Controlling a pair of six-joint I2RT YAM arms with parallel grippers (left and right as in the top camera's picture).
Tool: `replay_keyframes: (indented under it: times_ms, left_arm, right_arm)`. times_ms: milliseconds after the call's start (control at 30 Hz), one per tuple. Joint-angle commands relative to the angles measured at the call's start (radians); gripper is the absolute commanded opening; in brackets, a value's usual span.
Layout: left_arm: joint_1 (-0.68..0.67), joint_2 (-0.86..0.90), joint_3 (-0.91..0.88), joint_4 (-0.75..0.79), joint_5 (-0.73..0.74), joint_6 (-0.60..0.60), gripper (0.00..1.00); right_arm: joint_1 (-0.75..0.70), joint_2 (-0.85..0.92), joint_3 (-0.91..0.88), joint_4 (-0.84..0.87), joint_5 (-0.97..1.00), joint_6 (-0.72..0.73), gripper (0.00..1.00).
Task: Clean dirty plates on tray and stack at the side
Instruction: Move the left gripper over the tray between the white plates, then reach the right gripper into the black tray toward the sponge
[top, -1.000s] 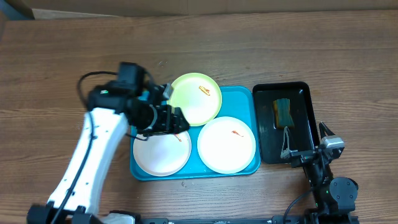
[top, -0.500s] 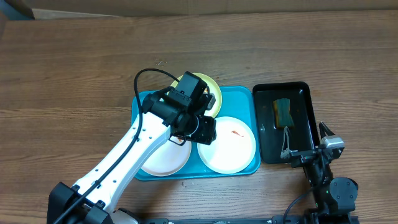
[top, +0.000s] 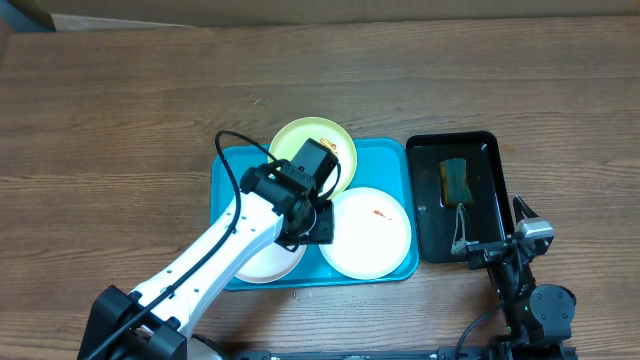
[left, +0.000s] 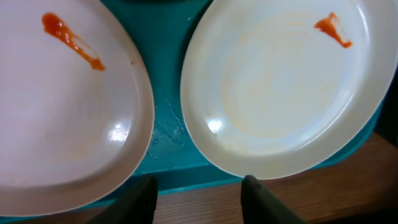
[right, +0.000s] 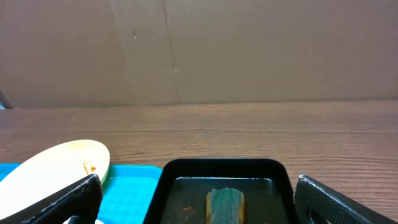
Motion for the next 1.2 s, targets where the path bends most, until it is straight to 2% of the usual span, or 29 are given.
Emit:
replay_keyframes:
  times_ms: [0, 33, 67, 367, 533, 667, 767, 933, 1167]
  left_arm:
    - [-0.021, 0.005, -0.046, 0.031, -0.027, -0.102, 0.41]
    - [-0.026, 0.005, -0.056, 0.042, -0.028, -0.11, 0.34]
    - [-0.031, 0.005, -0.065, 0.053, -0.027, -0.11, 0.31]
    - [-0.104, 0.005, -0.102, 0.091, -0.039, -0.14, 0.37]
    - [-0.129, 0.005, -0.126, 0.107, -0.072, -0.145, 0.4]
    - [-0.132, 0.006, -0.126, 0.109, -0.077, -0.15, 0.4]
    - [-0.132, 0.011, -0.13, 0.103, -0.087, -0.204, 0.39]
    - [-0.132, 0.011, -0.164, 0.129, -0.112, -0.261, 0.39]
    - [-0.131, 0.011, -0.177, 0.159, -0.103, -0.261, 0.39]
  right_arm:
    - [-0.003, -0.01, -0.011, 0.005, -0.002, -0.006, 1.0]
    - [-0.003, -0.01, -0.011, 0.005, -0.002, -0.006, 1.0]
    - [-0.003, -0.01, -0.011, 0.006, -0.002, -0.006, 1.0]
    - [-0.003, -0.01, -0.011, 0.008, -0.011, 0.004, 1.0]
    - [-0.003, -0.01, -0.01, 0.04, -0.122, 0.096, 1.0]
    - [-0.003, -0.007, 0.032, -0.026, -0.082, 0.243, 1.0]
    - [-0.003, 0.027, 0.107, -0.06, -0.061, 0.261, 1.0]
    - [-0.003, 0.244, 0.328, -0.145, -0.024, 0.256, 1.0]
    - [-0.003, 0.745, 0.767, -0.433, -0.024, 0.147, 1.0]
